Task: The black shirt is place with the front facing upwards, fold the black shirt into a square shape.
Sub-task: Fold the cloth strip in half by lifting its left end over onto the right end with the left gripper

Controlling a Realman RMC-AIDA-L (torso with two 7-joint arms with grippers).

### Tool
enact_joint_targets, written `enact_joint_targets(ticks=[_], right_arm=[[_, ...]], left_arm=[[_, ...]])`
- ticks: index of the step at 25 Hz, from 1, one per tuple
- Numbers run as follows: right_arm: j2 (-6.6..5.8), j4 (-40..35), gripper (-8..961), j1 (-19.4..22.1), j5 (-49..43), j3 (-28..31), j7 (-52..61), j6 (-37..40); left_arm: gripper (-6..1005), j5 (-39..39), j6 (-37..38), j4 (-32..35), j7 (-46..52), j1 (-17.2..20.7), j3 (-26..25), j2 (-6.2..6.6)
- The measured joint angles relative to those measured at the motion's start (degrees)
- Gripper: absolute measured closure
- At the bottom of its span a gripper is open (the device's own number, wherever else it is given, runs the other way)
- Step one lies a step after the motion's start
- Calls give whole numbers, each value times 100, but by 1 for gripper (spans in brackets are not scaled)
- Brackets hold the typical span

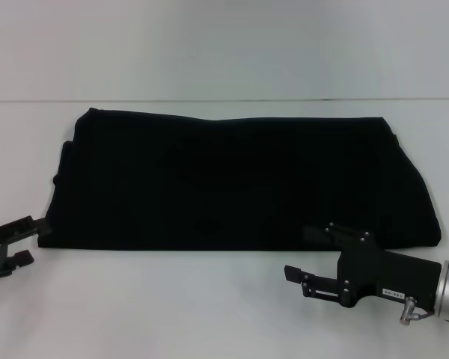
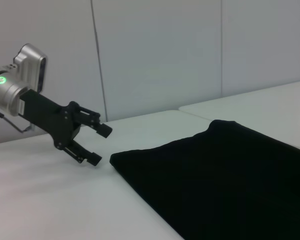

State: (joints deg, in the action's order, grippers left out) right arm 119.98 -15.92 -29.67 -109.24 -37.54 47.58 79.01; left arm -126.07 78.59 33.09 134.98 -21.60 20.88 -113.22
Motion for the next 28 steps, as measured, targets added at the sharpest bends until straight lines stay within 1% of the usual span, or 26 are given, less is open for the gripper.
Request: enact_joint_targets(ticks=[6, 11, 16, 28], right_arm=[[1, 26, 139, -10, -1, -6, -2, -3], [-2, 34, 139, -13, -1, -8, -3, -5], [-2, 42, 141, -13, -1, -8, -4, -5], [-2, 61, 144, -40, 0, -16, 20, -2]], left_arm=[[122, -3, -136, -66, 115, -68, 18, 5], [121, -20, -345, -317, 145, -193, 27, 43], [121, -226, -510, -364, 293, -308, 29, 57], [121, -323, -743, -379, 349, -584, 32, -18]])
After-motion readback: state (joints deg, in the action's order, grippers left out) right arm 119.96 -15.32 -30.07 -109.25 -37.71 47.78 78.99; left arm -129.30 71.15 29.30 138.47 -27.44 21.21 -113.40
